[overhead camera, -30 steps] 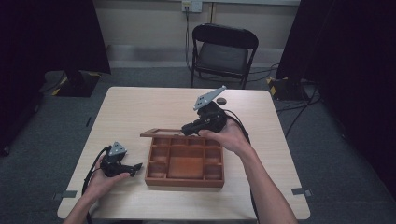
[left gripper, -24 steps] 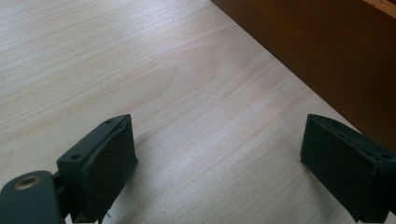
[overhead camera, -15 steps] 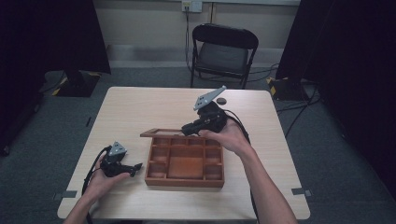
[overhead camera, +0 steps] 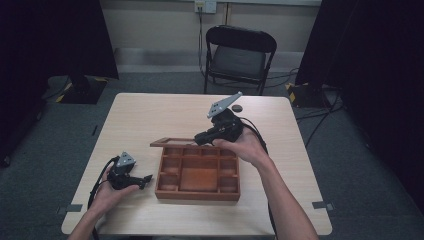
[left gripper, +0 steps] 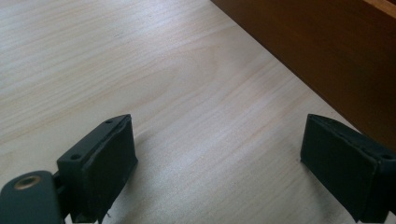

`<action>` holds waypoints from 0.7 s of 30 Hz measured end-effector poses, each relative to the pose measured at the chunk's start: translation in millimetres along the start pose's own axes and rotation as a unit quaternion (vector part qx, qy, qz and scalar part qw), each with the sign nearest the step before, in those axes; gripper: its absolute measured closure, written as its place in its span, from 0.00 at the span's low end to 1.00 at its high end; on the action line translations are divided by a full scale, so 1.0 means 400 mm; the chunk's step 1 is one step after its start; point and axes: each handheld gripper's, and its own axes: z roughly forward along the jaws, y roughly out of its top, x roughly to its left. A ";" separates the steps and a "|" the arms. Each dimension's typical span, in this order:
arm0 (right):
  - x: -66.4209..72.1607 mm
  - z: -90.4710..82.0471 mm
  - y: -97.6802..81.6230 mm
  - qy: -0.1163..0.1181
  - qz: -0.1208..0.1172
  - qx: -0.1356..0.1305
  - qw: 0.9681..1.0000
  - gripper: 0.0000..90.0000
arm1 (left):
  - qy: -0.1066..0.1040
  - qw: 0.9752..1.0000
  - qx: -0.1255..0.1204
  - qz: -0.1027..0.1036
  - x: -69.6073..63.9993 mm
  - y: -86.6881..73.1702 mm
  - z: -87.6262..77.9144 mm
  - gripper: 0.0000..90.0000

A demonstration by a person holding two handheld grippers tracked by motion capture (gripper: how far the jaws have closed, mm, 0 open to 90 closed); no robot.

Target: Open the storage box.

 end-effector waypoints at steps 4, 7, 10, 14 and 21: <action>0.001 0.000 0.000 0.000 0.000 0.000 1.000 0.93 | 0.000 1.000 0.000 0.000 0.000 0.000 0.000 0.10; 0.001 0.000 0.000 -0.001 0.000 0.001 1.000 0.93 | 0.000 1.000 0.000 0.000 0.000 0.000 0.000 0.10; 0.001 0.000 0.001 0.000 0.000 0.002 1.000 0.93 | 0.000 1.000 0.000 0.000 0.000 0.000 0.000 0.10; 0.001 0.000 0.001 0.000 0.000 0.002 1.000 0.93 | 0.000 1.000 0.000 0.000 0.000 0.000 0.000 0.10; 0.002 0.000 0.002 0.000 0.000 0.003 1.000 0.93 | 0.000 1.000 0.000 0.000 0.000 0.000 0.000 0.10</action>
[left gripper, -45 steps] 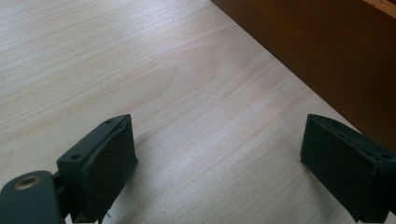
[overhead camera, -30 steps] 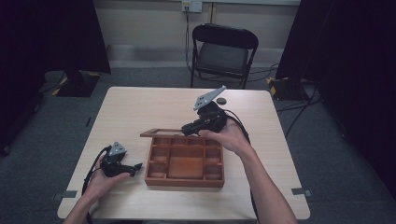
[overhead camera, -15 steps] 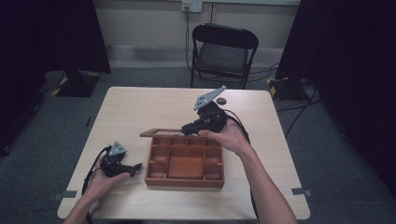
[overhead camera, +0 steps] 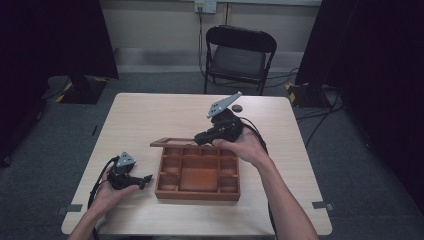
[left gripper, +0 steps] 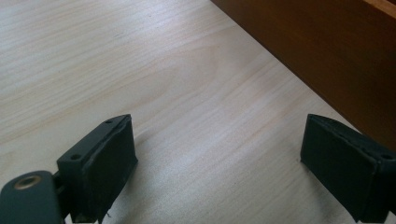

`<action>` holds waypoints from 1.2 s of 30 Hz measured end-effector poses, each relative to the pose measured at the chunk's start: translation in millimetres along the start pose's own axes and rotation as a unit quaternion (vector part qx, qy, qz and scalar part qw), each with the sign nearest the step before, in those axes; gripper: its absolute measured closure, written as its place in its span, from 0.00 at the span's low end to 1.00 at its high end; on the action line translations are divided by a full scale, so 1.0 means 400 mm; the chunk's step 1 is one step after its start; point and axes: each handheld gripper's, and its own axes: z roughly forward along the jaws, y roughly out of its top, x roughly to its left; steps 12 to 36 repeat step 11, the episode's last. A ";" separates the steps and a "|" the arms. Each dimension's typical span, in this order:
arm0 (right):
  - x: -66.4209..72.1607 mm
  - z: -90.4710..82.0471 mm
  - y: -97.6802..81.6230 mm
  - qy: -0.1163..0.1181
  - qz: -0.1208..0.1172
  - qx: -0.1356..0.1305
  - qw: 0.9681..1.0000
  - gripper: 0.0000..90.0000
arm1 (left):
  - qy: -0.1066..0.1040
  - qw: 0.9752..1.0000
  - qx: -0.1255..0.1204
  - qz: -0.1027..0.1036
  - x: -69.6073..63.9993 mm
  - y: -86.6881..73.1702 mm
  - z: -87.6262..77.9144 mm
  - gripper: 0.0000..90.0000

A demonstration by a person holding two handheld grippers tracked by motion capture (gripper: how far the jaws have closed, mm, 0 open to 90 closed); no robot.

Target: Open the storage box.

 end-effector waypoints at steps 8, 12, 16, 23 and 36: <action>0.000 0.000 0.000 -0.001 0.000 -0.001 1.000 0.93 | 0.000 1.000 0.000 0.000 0.000 0.000 0.000 0.10; -0.001 0.000 -0.002 -0.001 0.000 -0.002 1.000 0.93 | 0.000 1.000 -0.001 -0.001 0.000 0.000 0.000 0.10; -0.001 0.000 -0.002 -0.001 0.000 -0.002 1.000 0.93 | 0.000 1.000 -0.001 -0.001 0.000 0.000 0.000 0.10; -0.001 0.000 -0.002 -0.001 0.000 -0.002 1.000 0.93 | 0.000 1.000 -0.001 -0.001 0.000 0.000 0.000 0.10; -0.001 0.000 -0.002 -0.001 0.000 -0.002 1.000 0.93 | 0.000 1.000 -0.001 -0.001 0.000 0.000 0.000 0.10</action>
